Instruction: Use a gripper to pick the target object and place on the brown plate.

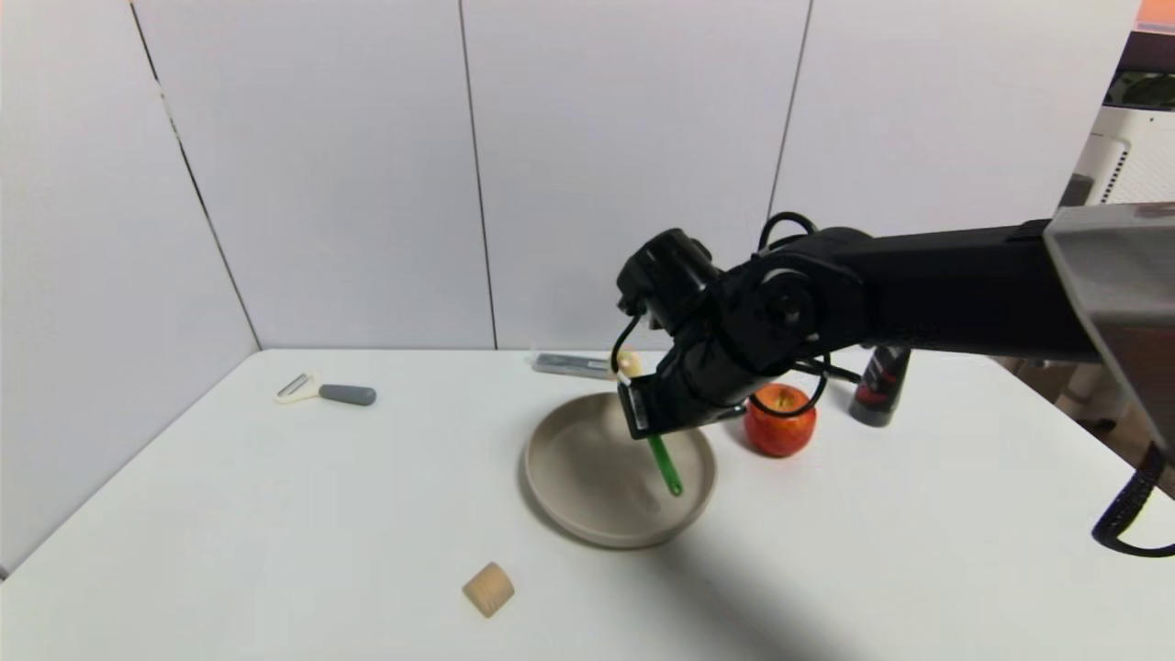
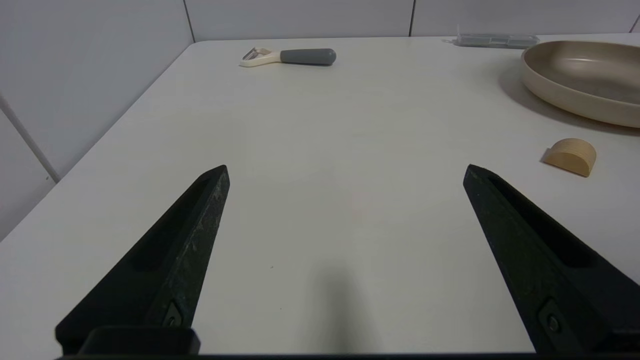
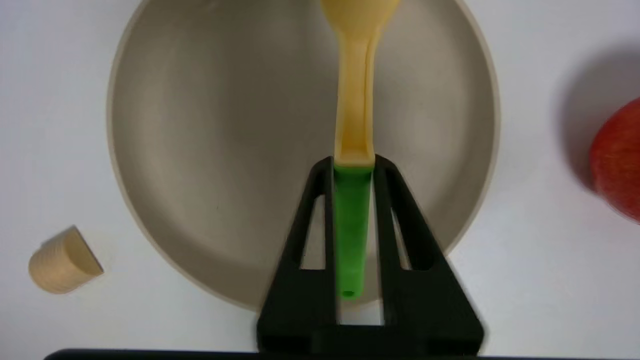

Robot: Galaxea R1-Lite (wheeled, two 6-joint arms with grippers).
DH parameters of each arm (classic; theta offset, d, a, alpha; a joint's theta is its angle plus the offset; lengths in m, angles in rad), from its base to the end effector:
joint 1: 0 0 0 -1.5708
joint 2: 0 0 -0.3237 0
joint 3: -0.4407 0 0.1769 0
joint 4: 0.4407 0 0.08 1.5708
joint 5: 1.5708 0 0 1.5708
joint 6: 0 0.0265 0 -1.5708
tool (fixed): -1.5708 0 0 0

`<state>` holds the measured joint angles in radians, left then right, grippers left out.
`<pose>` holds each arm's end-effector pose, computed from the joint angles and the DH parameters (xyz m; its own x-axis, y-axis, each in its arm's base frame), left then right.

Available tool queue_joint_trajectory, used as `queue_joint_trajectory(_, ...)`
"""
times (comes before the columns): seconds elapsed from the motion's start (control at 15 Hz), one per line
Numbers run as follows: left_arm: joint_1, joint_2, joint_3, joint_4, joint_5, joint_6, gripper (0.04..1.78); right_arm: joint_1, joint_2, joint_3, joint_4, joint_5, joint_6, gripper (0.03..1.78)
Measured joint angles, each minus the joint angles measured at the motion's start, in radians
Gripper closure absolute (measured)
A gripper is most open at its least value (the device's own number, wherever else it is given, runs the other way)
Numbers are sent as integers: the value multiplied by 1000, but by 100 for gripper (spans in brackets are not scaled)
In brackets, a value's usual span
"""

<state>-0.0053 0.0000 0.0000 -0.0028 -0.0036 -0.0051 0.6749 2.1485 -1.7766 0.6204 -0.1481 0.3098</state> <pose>-0.0572 0.0002 0.0758 1.0000 -0.0089 0.0028 0.0089 0.9999 -0.0051 0.3236 0.2540 0.1944 0.5144 0.2227 -0.8281 -0.3293 0.9430 0.0490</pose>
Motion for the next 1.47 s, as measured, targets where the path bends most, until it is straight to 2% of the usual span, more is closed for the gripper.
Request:
queue_joint_trajectory(0.13,0,0,0,0,0,0,13,7,10,10,2,0,-5,108)
queue_joint_trajectory(0.33,0,0,0,0,0,0,13,24,-7,44,6,-1,-6,77)
queue_joint_trajectory(0.6,0,0,0,0,0,0,13,31,-126,103,13,5,-4,50)
queue_joint_trajectory(0.73,0,0,0,0,0,0,13,4,-241,159,37,5,-10,41)
queue_joint_trajectory(0.87,0,0,0,0,0,0,13,-62,-389,239,80,4,-37,34)
queue_joint_trajectory(0.93,0,0,0,0,0,0,13,-116,-476,296,100,2,-61,31)
queue_joint_trajectory(1.13,0,0,0,0,0,0,13,-337,-740,505,116,-3,-172,25)
queue_joint_trajectory(1.27,0,0,0,0,0,0,13,-465,-933,656,85,-5,-238,21)
queue_joint_trajectory(1.47,0,0,0,0,0,0,13,-572,-1232,943,-51,-7,-316,18)
